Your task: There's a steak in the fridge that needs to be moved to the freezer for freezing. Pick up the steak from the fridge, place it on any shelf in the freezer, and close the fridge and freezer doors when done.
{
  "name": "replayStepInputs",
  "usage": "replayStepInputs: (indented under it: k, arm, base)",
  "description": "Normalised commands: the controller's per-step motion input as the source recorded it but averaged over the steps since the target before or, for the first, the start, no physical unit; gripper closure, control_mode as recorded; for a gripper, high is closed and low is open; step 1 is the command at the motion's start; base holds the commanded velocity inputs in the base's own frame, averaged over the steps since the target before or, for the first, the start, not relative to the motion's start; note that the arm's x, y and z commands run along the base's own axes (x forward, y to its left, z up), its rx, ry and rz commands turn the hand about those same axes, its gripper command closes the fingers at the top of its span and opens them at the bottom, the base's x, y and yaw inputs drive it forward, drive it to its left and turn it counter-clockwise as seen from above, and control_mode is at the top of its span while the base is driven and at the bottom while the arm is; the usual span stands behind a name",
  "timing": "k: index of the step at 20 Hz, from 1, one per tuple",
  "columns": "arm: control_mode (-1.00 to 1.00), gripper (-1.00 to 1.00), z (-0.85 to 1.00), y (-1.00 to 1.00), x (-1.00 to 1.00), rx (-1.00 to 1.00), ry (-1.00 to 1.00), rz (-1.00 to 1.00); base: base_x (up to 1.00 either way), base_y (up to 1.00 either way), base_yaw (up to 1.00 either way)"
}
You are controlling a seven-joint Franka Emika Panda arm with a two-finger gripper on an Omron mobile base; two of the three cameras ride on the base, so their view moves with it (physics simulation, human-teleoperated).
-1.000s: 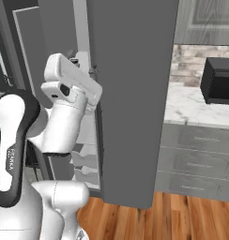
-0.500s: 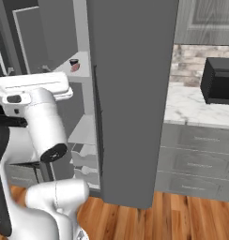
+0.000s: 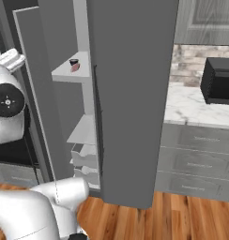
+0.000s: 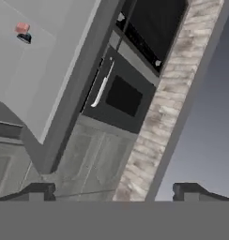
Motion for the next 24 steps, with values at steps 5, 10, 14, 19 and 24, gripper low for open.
replayStepInputs:
  k: [5, 10, 14, 19, 24]
  arm:
    - [-1.00, -1.00, -1.00, 1.00, 0.27, -0.64, 0.11, -0.01]
    - [-1.00, -1.00, -1.00, 1.00, 0.04, -0.58, -0.04, -0.10]
    - [-1.00, -1.00, -1.00, 1.00, 0.38, -0.78, -0.02, -0.08]
    - [-1.00, -1.00, -0.83, 1.00, 0.81, -0.68, -0.18, -0.03]
    - [-1.00, -1.00, -0.80, 0.78, 0.73, -0.77, -0.09, -0.05]
  base:
    - [0.00, 0.00, 0.00]
    - [0.00, 0.00, 0.00]
    - [0.00, 0.00, 0.00]
    - [0.00, 0.00, 0.00]
    - [0.00, 0.00, 0.00]
